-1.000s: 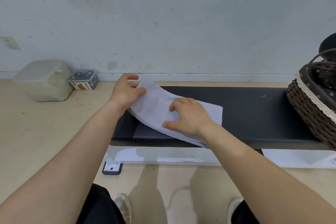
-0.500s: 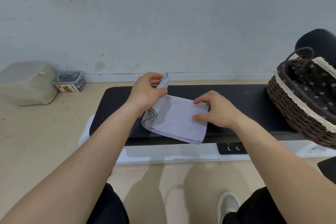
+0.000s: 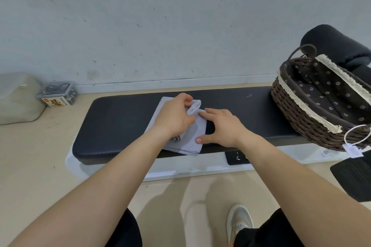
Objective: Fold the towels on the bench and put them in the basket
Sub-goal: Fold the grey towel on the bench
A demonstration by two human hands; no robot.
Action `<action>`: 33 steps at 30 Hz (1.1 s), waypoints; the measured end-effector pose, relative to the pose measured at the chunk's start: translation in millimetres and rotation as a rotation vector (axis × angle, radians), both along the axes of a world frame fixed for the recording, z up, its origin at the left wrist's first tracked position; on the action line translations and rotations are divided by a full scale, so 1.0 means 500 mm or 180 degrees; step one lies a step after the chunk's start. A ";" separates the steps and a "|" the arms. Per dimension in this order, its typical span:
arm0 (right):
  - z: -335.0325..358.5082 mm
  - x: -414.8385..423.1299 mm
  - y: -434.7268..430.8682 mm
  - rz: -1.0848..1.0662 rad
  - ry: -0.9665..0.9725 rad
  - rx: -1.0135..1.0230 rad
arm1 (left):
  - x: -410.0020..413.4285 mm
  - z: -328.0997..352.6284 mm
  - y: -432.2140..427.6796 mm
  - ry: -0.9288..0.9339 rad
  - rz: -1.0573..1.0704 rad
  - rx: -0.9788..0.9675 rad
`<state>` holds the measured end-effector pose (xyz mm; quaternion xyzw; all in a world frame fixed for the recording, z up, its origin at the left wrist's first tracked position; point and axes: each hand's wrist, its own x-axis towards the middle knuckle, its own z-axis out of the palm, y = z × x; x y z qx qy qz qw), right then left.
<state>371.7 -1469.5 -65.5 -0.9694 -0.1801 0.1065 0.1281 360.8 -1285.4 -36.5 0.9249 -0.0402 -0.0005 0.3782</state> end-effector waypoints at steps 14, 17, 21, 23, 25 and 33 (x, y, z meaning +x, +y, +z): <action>0.017 0.015 -0.019 -0.0724 -0.0475 0.1598 | -0.020 -0.012 -0.033 0.0129 -0.0252 0.0005; 0.029 0.012 0.010 -0.0459 -0.0903 0.1314 | -0.011 -0.005 0.000 -0.0416 -0.0018 0.0177; 0.009 0.013 0.052 0.0250 -0.0724 0.0166 | 0.004 -0.031 0.044 -0.0904 -0.0128 0.1238; -0.009 0.016 0.049 0.0301 -0.0437 -0.0314 | 0.001 -0.054 0.055 -0.0764 -0.0436 0.1673; -0.022 0.016 0.036 0.0189 -0.0206 -0.0502 | -0.003 -0.077 0.067 -0.0598 -0.0661 0.1989; -0.025 0.012 0.026 -0.0113 -0.0039 -0.0299 | -0.003 -0.081 0.085 0.0110 -0.1026 0.1872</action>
